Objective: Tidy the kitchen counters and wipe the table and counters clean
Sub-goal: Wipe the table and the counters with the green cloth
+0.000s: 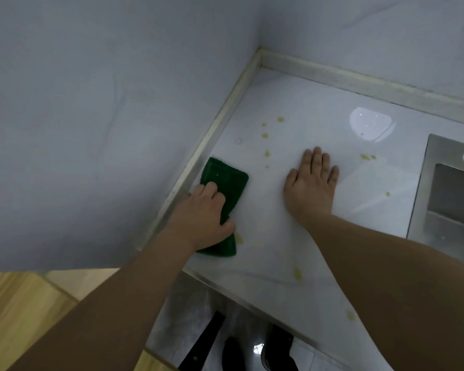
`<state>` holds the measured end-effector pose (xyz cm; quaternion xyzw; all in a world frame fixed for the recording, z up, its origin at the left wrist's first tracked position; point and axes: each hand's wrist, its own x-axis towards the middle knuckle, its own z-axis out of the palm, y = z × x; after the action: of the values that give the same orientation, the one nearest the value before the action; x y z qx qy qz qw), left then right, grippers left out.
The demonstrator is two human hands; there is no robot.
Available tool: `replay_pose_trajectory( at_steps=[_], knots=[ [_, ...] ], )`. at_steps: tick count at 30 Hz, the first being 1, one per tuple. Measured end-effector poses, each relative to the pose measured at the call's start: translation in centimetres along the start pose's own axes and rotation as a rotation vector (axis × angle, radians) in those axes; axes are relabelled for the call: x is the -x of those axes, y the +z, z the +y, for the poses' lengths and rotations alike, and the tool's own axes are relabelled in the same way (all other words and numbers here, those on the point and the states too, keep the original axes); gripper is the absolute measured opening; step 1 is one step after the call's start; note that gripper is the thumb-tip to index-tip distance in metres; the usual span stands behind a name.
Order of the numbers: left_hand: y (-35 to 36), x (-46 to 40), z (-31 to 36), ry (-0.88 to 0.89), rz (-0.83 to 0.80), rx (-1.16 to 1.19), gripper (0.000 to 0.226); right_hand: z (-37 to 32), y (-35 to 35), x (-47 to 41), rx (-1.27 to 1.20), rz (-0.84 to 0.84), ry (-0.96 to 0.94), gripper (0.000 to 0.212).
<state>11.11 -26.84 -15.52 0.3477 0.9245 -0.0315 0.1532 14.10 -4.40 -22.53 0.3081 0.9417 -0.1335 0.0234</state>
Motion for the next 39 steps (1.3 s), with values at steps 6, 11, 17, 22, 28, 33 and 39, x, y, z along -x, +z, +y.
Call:
replay_pose_trajectory(
  at_steps=[6, 11, 17, 22, 28, 33, 39],
  knots=[
    [3.4, 2.9, 2.4, -0.398, 0.129, 0.098, 0.056, 0.1, 0.5, 0.1, -0.006, 0.036, -0.008, 0.061],
    [-0.3, 1.4, 1.1, -0.3, 0.175, -0.017, 0.028, 0.1, 0.5, 0.2, -0.011, 0.051, -0.009, 0.061],
    [0.0, 3.6, 0.9, -0.231, -0.254, -0.264, 0.05, 0.1, 0.3, 0.3, 0.003, 0.044, -0.01, 0.061],
    [3.3, 3.7, -0.9, 0.058, 0.134, -0.06, 0.057, 0.0, 0.4, 0.1, 0.011, 0.043, -0.009, 0.061],
    [6.2, 2.5, -2.8, 0.213, 0.009, 0.019, 0.066, 0.0, 0.4, 0.1, 0.011, 0.04, -0.006, 0.061],
    [7.7, 2.9, -3.4, 0.177, 0.091, 0.06, 0.062, -0.2, 0.7, 0.2, 0.026, 0.048, -0.009, 0.061],
    [7.8, 1.1, -3.2, 0.114, 0.167, 0.072, 0.062, 0.0, 1.0, -0.1, 0.046, 0.062, -0.012, 0.061]
  ],
)
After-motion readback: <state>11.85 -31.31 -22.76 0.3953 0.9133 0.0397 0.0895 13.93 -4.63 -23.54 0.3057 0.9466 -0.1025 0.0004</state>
